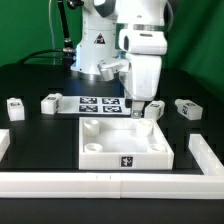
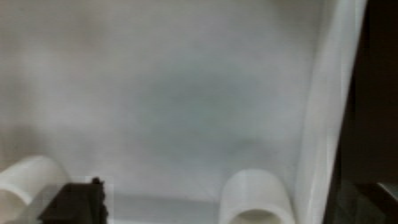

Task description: Assemble square table

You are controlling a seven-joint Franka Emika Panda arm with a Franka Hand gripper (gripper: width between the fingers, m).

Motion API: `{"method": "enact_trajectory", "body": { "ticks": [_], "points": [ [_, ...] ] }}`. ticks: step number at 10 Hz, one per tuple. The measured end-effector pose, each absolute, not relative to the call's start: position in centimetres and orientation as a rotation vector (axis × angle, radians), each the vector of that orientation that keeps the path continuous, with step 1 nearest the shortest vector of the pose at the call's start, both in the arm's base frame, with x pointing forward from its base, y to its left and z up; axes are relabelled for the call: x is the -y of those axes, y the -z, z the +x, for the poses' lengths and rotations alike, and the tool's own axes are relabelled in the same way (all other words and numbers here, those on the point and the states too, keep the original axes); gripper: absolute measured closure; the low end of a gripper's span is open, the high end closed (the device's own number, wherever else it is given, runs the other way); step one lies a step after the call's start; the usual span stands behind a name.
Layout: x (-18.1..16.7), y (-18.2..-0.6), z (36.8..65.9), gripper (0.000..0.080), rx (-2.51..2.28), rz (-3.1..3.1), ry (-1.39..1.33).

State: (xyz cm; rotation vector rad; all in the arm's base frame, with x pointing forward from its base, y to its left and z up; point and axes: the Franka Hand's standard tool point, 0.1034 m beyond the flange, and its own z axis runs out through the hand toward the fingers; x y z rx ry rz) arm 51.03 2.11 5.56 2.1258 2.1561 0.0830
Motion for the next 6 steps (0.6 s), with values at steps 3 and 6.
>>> {"method": "enact_trajectory", "body": {
  "ticks": [3, 6],
  "points": [
    [-2.3, -2.7, 48.5, 0.015, -2.12, 2.197, -0.063],
    [-2.4, -1.1, 47.6, 0.0173, -2.132, 2.218, -0.038]
  ]
}}
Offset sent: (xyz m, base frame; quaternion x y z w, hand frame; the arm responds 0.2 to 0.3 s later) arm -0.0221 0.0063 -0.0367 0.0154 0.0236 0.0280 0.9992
